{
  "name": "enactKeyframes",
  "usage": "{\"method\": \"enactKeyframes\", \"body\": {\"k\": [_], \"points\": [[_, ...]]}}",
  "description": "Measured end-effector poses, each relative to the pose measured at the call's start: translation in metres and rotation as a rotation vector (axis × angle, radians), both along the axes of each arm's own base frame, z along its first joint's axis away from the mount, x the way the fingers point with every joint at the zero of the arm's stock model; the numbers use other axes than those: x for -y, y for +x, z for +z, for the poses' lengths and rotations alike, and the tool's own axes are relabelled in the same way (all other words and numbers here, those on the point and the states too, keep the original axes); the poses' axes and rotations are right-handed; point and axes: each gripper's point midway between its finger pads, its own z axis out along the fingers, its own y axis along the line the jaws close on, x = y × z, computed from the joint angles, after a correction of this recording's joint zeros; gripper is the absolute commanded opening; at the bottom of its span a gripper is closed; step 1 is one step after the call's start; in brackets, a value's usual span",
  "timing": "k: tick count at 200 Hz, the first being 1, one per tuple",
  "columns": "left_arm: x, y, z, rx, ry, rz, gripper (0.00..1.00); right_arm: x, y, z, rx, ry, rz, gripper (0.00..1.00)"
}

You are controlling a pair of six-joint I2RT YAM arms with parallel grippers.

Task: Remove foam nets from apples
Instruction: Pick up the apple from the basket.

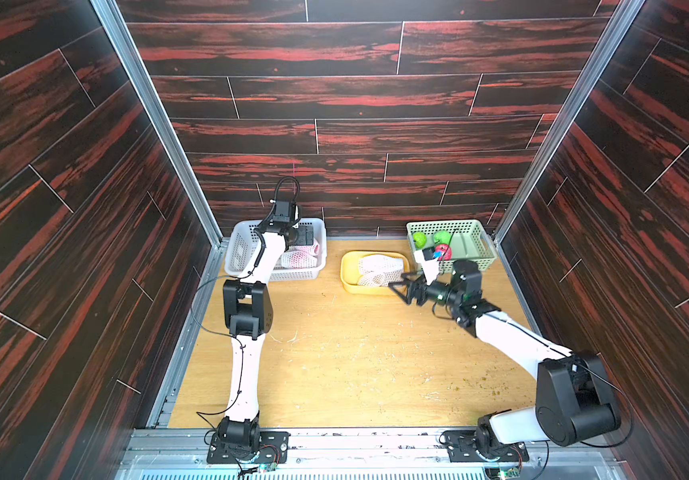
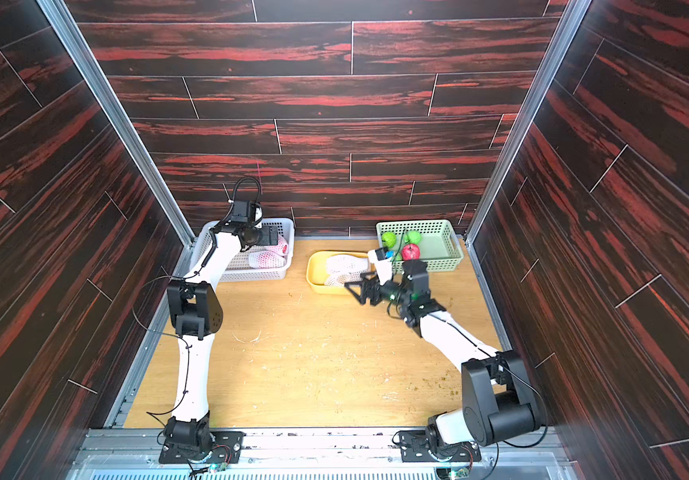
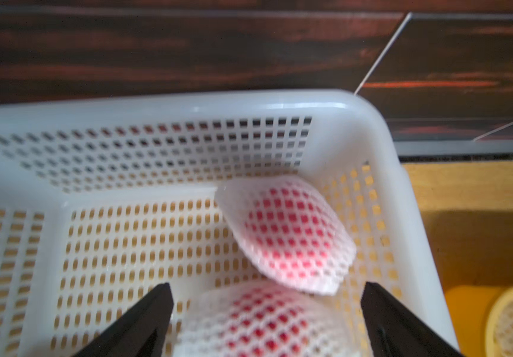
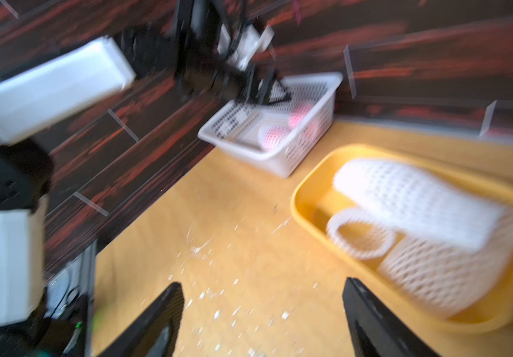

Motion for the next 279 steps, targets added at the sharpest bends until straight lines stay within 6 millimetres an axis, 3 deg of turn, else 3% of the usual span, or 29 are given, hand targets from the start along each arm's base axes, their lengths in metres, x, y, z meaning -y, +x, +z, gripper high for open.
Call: {"method": "enactKeyframes", "body": {"k": [24,57,137,195,279], "points": [[0.004,0.012,-0.012,-0.002,-0.013,-0.016,1.00,-0.004,-0.006,-0.003,0.018,0.020,0.016,0.84],[0.006,0.011,-0.031,-0.046,-0.060,0.010,1.00,-0.007,-0.005,0.011,0.081,0.051,0.026,0.84],[0.008,0.014,-0.032,-0.059,-0.231,0.158,1.00,-0.010,-0.007,0.024,0.139,0.082,0.052,0.84],[0.008,0.013,-0.058,-0.110,-0.269,0.211,1.00,-0.011,-0.010,0.026,0.151,0.089,0.066,0.84],[0.012,0.024,-0.070,-0.084,-0.296,0.207,1.00,-0.014,-0.014,0.033,0.167,0.115,0.096,0.84]]}}
